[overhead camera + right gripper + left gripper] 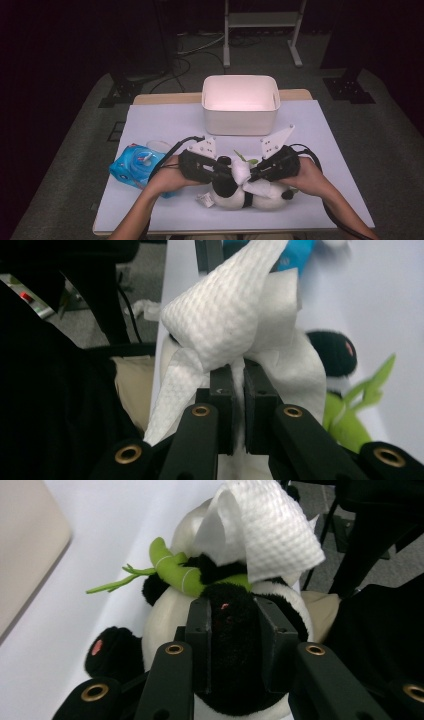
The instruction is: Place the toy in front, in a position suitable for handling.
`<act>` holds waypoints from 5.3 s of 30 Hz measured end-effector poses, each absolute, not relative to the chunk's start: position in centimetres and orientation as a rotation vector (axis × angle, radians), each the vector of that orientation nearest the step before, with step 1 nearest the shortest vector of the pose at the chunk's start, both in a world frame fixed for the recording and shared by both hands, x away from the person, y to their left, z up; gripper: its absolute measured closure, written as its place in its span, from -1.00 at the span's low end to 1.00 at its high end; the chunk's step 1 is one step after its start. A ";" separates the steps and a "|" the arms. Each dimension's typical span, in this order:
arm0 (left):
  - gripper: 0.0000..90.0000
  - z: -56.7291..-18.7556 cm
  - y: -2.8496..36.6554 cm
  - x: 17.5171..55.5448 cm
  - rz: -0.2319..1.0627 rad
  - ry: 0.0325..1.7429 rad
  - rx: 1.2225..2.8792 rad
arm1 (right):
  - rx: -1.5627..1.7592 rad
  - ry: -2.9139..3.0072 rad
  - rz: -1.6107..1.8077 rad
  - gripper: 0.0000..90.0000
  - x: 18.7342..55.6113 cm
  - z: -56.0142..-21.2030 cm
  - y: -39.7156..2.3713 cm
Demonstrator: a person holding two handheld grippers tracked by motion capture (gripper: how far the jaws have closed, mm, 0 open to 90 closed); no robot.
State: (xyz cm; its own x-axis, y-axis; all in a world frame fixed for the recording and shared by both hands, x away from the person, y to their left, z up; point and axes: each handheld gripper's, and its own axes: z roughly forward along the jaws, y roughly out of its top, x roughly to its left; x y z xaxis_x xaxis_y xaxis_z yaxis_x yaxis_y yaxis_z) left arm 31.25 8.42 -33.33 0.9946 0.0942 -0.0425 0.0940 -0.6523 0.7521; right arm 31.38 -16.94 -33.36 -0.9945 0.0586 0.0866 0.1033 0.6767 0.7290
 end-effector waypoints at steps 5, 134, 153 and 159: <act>0.57 -33.7 8.6 31.1 -0.014 0.130 2.275 | -0.106 -2.823 -1.220 0.87 31.0 -33.3 -16.4; 0.41 -30.4 6.7 31.7 0.042 0.190 2.151 | -0.432 -2.748 -1.387 0.92 31.9 -34.0 -25.3; 0.42 -30.1 5.4 32.2 0.039 0.169 2.149 | -0.341 -2.873 -1.300 0.92 32.0 -31.3 -23.0; 0.33 -30.4 5.3 32.2 0.041 0.162 2.139 | -0.378 -2.892 -1.227 0.93 31.7 -33.7 -23.3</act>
